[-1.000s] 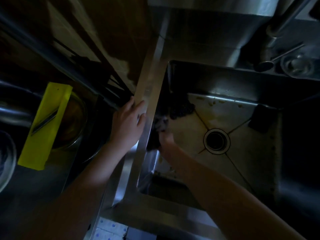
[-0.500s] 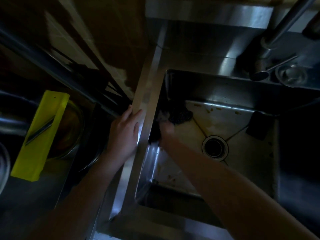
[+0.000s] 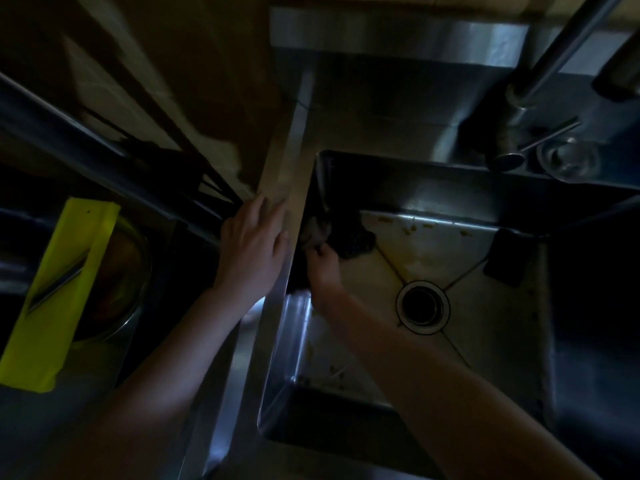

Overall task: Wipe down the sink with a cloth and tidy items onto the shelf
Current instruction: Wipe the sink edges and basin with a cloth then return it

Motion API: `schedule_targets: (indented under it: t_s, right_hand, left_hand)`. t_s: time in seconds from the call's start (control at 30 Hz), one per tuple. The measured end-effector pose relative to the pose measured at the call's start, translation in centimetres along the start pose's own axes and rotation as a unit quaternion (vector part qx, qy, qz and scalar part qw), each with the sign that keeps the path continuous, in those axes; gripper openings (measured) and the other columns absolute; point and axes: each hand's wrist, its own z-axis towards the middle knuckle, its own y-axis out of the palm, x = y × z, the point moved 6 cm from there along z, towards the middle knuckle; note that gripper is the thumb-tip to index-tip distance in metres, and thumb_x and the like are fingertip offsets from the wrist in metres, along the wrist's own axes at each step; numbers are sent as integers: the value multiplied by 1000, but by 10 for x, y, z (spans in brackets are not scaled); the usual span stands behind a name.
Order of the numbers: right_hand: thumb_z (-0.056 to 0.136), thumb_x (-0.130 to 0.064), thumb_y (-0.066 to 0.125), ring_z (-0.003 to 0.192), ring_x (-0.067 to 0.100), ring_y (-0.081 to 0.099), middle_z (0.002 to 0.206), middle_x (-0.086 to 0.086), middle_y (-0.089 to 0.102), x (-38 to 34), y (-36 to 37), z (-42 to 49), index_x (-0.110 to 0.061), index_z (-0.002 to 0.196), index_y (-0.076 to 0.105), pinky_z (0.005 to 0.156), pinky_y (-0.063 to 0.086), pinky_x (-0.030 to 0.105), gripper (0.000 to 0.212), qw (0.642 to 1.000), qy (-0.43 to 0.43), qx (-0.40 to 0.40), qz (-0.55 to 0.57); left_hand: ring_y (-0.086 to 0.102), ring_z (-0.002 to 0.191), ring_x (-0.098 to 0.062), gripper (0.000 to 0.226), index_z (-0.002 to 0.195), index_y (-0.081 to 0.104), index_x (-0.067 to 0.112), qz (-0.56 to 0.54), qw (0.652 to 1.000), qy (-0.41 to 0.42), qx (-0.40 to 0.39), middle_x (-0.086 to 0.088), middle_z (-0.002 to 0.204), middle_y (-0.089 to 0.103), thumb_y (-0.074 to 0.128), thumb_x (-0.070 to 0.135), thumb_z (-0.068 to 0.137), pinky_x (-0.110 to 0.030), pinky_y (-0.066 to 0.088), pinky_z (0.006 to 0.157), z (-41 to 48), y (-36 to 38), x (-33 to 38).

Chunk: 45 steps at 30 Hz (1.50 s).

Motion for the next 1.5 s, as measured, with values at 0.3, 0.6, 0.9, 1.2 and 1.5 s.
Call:
schedule_targets:
  t_s: [0.3,0.6,0.9,1.2,1.5]
  right_hand:
    - [96,3,35,112,31,58,121,25,60,125,-4,-84,12,118,57,90,42,29,33,965,217,-61,-133]
    - [97,1,33,119,38,54,127,27,56,72,0,-46,6,126,50,96,42,40,35,982,167,-23,-84]
    - [88,6,38,64,17,50,75,8,54,46,-2,-60,-1,101,59,57,44,21,26,998,53,2,-22]
    - [94,4,39,94,39,65,99,24,64,55,-28,-130,9,114,59,82,56,38,30,979,66,-121,-149]
    - [94,0,45,108,38,61,116,26,62,33,-120,-156,5,120,57,94,49,43,29,961,41,-127,-244]
  left_hand:
    - [39,128,-37,42,134,45,19,9,1000,2,-12,-14,143,38,50,22,92,-48,27,103,15,-2,19]
    - [45,123,-38,39,128,53,16,-8,1000,-22,-7,-15,138,45,53,20,89,-53,36,98,-49,-6,-3]
    - [45,125,-36,43,130,53,19,-28,997,-73,12,-14,141,44,59,17,88,-54,34,101,-117,-6,-3]
    - [41,129,-35,40,131,52,15,-13,999,-51,11,-13,142,42,55,21,91,-50,32,103,-160,-18,24]
    - [31,136,-27,45,139,41,23,-38,997,-46,-48,-7,151,29,45,31,95,-48,26,109,-187,0,71]
